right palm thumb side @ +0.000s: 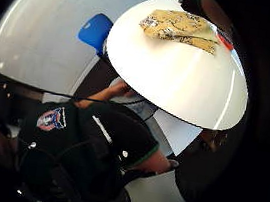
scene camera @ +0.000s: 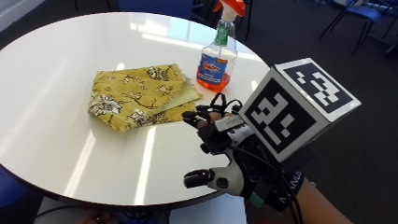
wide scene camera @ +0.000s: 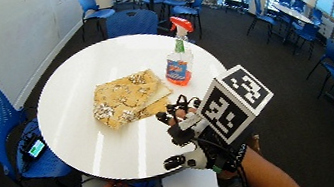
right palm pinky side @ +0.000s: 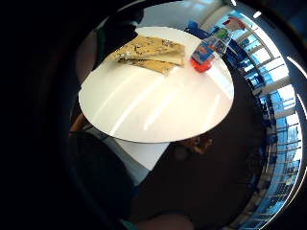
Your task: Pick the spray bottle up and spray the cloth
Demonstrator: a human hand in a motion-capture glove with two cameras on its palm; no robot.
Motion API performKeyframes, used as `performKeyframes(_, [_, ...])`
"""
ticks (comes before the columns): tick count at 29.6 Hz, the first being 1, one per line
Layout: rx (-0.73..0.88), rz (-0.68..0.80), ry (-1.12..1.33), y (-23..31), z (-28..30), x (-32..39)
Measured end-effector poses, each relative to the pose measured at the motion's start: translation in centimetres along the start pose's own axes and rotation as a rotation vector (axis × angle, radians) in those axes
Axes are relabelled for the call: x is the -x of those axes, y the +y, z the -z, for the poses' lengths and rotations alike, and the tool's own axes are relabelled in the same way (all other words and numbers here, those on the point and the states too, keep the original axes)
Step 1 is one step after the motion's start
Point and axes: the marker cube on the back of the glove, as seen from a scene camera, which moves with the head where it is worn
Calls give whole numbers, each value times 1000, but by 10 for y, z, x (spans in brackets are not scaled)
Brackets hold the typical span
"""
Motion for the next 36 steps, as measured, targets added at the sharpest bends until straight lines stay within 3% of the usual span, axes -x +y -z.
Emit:
performKeyframes(11, [-20,11,-26,-3,1,1])
performKeyframes(20, [-105,24,-196,-15,-1,-5])
performKeyframes(36, [-300,-117,-797,-67,4,-53])
